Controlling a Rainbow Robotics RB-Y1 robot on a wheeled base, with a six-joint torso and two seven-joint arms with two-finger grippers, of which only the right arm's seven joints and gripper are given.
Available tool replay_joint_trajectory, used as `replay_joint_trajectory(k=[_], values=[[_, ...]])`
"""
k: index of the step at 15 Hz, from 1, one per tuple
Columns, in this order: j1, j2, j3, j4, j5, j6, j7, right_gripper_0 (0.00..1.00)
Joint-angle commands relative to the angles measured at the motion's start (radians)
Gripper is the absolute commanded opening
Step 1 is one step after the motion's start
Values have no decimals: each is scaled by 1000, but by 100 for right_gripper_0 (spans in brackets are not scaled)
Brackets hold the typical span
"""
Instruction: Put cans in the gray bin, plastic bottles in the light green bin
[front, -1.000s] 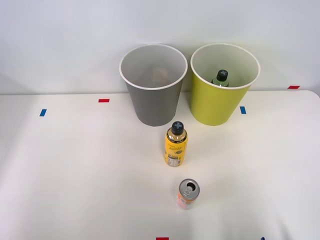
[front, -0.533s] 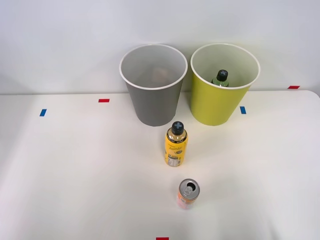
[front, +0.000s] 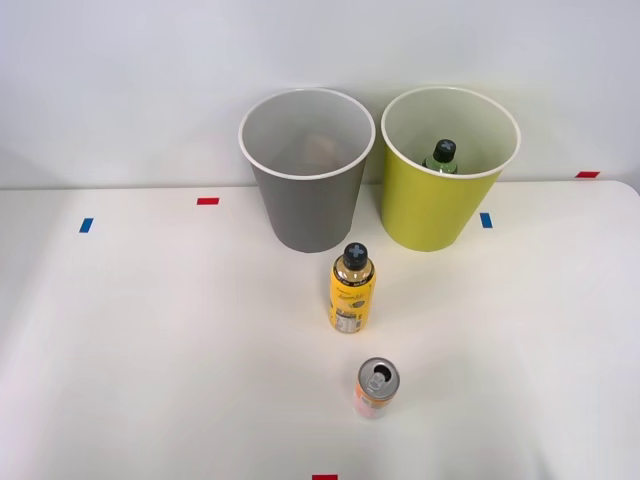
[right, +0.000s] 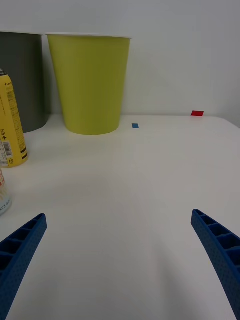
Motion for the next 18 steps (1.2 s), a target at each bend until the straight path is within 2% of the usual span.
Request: replay_joint_trajectory(k=[1,18], values=[[0,0,0,0,0,0,0,100],[0,0,0,0,0,0,0,100]])
